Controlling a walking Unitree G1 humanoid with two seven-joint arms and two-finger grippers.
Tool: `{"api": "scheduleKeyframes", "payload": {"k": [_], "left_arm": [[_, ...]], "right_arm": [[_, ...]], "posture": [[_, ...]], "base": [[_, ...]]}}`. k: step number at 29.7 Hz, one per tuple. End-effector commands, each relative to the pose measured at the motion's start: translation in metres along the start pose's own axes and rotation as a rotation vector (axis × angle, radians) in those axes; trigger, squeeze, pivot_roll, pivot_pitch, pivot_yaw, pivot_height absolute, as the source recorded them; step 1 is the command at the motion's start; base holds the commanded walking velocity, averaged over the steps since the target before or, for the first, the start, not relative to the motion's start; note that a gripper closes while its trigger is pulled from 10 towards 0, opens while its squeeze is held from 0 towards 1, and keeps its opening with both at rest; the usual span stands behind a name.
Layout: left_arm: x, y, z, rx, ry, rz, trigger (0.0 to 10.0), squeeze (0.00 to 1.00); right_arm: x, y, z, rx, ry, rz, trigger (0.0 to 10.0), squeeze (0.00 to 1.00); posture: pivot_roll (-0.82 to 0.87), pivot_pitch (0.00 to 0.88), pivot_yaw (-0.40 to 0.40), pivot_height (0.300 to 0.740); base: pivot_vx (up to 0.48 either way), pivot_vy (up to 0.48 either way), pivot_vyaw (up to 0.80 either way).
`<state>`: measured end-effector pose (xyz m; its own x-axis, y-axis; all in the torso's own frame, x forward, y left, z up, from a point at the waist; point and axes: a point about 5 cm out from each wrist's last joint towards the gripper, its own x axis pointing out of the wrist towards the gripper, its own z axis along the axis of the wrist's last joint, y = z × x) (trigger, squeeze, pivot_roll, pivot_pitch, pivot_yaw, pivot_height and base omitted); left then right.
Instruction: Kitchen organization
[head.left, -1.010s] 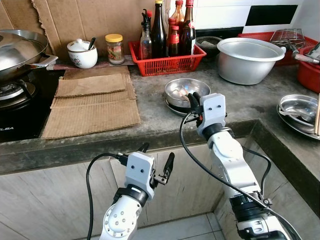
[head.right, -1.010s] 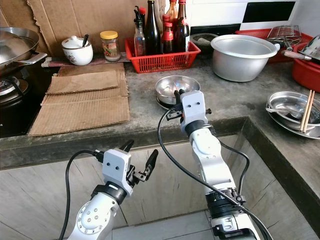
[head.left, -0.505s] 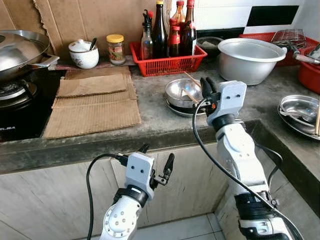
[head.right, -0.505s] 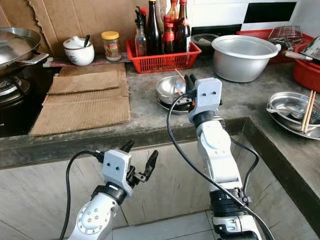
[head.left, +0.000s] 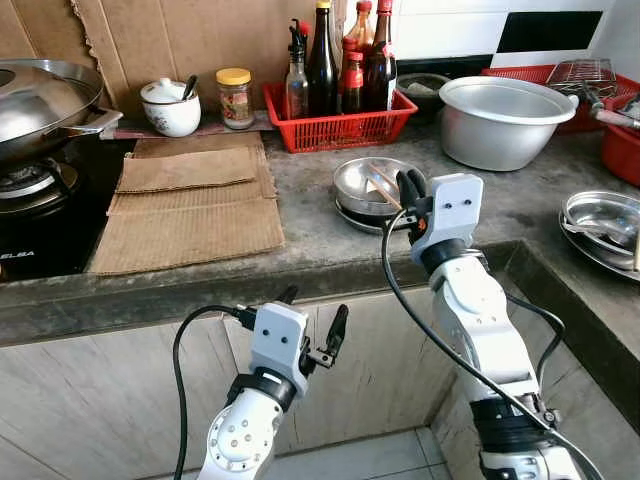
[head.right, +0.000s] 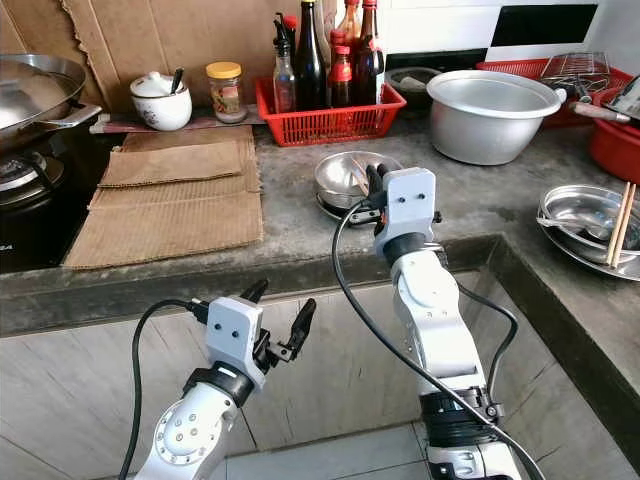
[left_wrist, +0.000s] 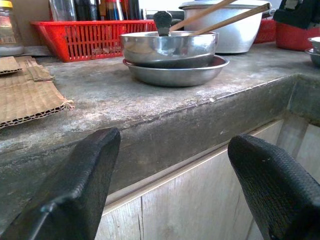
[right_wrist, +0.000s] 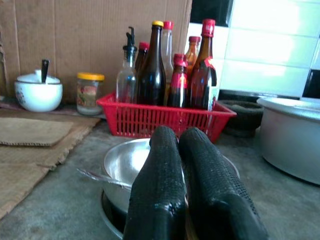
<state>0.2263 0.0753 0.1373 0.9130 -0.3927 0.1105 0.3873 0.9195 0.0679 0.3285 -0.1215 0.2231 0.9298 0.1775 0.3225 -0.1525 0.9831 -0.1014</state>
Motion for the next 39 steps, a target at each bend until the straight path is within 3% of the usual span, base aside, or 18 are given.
{"api": "scheduleKeyframes", "payload": {"k": [1, 3, 4, 6, 7, 13, 14, 15, 16, 25, 26, 32, 39], "left_arm": [[0.001, -0.001, -0.001, 0.000, 0.008, 0.001, 10.0, 0.00], [0.001, -0.001, -0.002, -0.001, 0.008, 0.000, 10.0, 0.00], [0.001, -0.001, -0.002, -0.001, 0.008, -0.001, 10.0, 0.00], [0.001, -0.001, -0.002, -0.002, 0.009, 0.001, 10.0, 0.00], [0.001, -0.001, -0.002, -0.002, 0.008, 0.000, 10.0, 0.00], [0.001, -0.002, -0.001, -0.003, 0.009, 0.002, 10.0, 0.00], [0.001, -0.002, -0.001, -0.003, 0.009, 0.003, 10.0, 0.00], [0.001, -0.002, -0.001, -0.003, 0.009, 0.003, 10.0, 0.00], [0.001, -0.002, -0.001, -0.004, 0.008, 0.004, 10.0, 0.00], [0.001, -0.002, -0.002, -0.004, 0.011, 0.004, 10.0, 0.00], [0.001, -0.002, -0.002, -0.005, 0.011, 0.004, 10.0, 0.00], [0.001, -0.001, -0.001, -0.005, 0.011, 0.007, 10.0, 0.00], [0.000, -0.002, -0.002, -0.006, 0.011, 0.003, 10.0, 0.00]], "right_arm": [[0.000, 0.000, 0.001, -0.026, 0.012, 0.000, 0.0, 0.00], [0.001, 0.001, 0.001, -0.035, 0.016, 0.003, 0.0, 0.00], [0.002, 0.001, 0.001, -0.037, 0.016, 0.004, 4.9, 0.00], [0.003, 0.001, 0.002, -0.038, 0.019, 0.003, 4.9, 0.00], [0.004, 0.001, 0.003, -0.040, 0.019, 0.004, 10.0, 0.00], [0.007, 0.002, 0.003, -0.048, 0.025, 0.015, 10.0, 0.00], [0.007, 0.003, 0.003, -0.049, 0.026, 0.016, 10.0, 0.23], [0.007, 0.003, 0.003, -0.049, 0.026, 0.016, 10.0, 0.23], [0.007, 0.003, 0.003, -0.046, 0.023, 0.020, 10.0, 1.00], [0.006, 0.003, 0.005, -0.040, 0.015, 0.024, 10.0, 1.00], [0.006, 0.003, 0.006, -0.033, 0.008, 0.021, 10.0, 0.00], [0.003, 0.004, 0.006, 0.021, 0.017, 0.017, 10.0, 0.00], [-0.008, 0.007, -0.010, 0.057, 0.072, 0.016, 10.0, 0.00]], "posture": [[0.06, 0.034, -0.044, 0.740], [0.06, 0.035, -0.044, 0.740], [0.06, 0.035, -0.044, 0.740], [0.06, 0.035, -0.045, 0.740], [0.06, 0.036, -0.044, 0.740], [0.06, 0.038, -0.049, 0.740], [0.06, 0.036, -0.049, 0.740], [0.06, 0.036, -0.049, 0.740], [0.06, 0.038, -0.050, 0.740], [0.06, 0.038, -0.049, 0.740], [0.06, 0.039, -0.048, 0.740], [0.06, 0.039, -0.051, 0.740], [0.06, 0.036, -0.048, 0.740]], "base": [[0.000, 0.000, 0.00], [0.000, 0.000, 0.00], [0.000, 0.000, 0.00], [0.000, 0.000, 0.00], [0.000, 0.000, 0.00], [0.000, 0.000, 0.00], [0.000, 0.000, 0.00], [0.000, 0.000, 0.00], [0.000, 0.000, 0.00], [0.000, 0.000, 0.00], [0.000, 0.000, 0.00], [0.000, 0.000, 0.00], [0.000, 0.000, 0.00]]}}
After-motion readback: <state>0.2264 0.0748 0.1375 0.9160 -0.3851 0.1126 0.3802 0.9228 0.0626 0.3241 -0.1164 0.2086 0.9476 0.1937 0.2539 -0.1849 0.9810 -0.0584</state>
